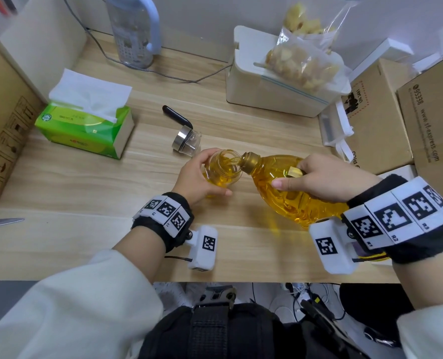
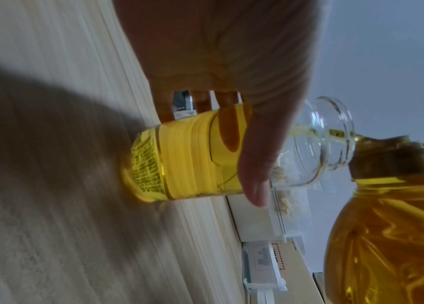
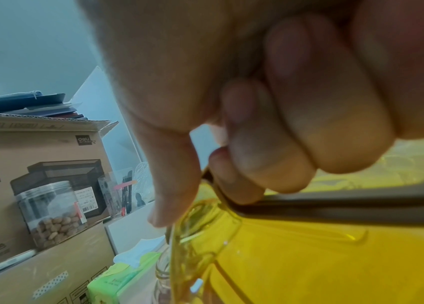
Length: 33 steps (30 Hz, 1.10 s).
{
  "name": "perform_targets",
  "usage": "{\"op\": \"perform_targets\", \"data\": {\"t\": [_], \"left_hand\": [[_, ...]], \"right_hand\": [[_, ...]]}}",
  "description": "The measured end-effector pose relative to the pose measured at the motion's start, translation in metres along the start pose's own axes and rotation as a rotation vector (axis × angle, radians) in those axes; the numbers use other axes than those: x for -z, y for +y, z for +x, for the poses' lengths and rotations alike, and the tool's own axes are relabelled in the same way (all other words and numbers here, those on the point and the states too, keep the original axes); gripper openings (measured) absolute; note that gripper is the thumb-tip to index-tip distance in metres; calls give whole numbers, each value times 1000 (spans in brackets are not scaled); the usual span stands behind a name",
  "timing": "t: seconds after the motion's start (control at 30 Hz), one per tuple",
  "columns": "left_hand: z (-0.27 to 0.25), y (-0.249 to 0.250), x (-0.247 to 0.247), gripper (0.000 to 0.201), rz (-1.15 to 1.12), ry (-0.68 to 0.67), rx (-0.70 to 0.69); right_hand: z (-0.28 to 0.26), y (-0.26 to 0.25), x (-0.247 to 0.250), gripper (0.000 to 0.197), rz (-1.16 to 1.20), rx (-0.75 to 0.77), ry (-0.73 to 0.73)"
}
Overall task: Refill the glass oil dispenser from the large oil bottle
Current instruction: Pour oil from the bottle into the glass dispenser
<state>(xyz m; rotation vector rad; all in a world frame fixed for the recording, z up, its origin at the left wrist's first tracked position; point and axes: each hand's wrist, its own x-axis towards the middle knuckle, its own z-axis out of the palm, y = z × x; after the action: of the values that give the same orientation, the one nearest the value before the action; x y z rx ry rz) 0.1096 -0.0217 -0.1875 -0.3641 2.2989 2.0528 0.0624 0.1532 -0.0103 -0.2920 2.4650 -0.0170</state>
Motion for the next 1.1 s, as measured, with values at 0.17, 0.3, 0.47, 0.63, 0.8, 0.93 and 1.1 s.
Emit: {"op": "perform_targets", "data": {"t": [0.17,0.3,0.47,0.63,0.8,0.93,1.1], "left_hand": [[0,0,-1,86,-4,3,5],[2,2,-1,88,-9,3,0],[4,6,1,87,-9,11,-21],[5,13,0,84,-19,10,-39],[5,25,-3,89,-81,30,-34],[8,35,-1,89,-114,55,-42],[11,43,3,84,-109,79,-49]], "right_hand": [[0,1,-1,54,22,-1,-7],[1,4,-2,52,65,23,5],[2,5,-3,54,95,42,15],[3,8,-2,54,144,74,47],[4,10,-5,52,261,128,128],[10,17,-8,49,405,165,184],[16,22,-7,46,754,249,155]]}}
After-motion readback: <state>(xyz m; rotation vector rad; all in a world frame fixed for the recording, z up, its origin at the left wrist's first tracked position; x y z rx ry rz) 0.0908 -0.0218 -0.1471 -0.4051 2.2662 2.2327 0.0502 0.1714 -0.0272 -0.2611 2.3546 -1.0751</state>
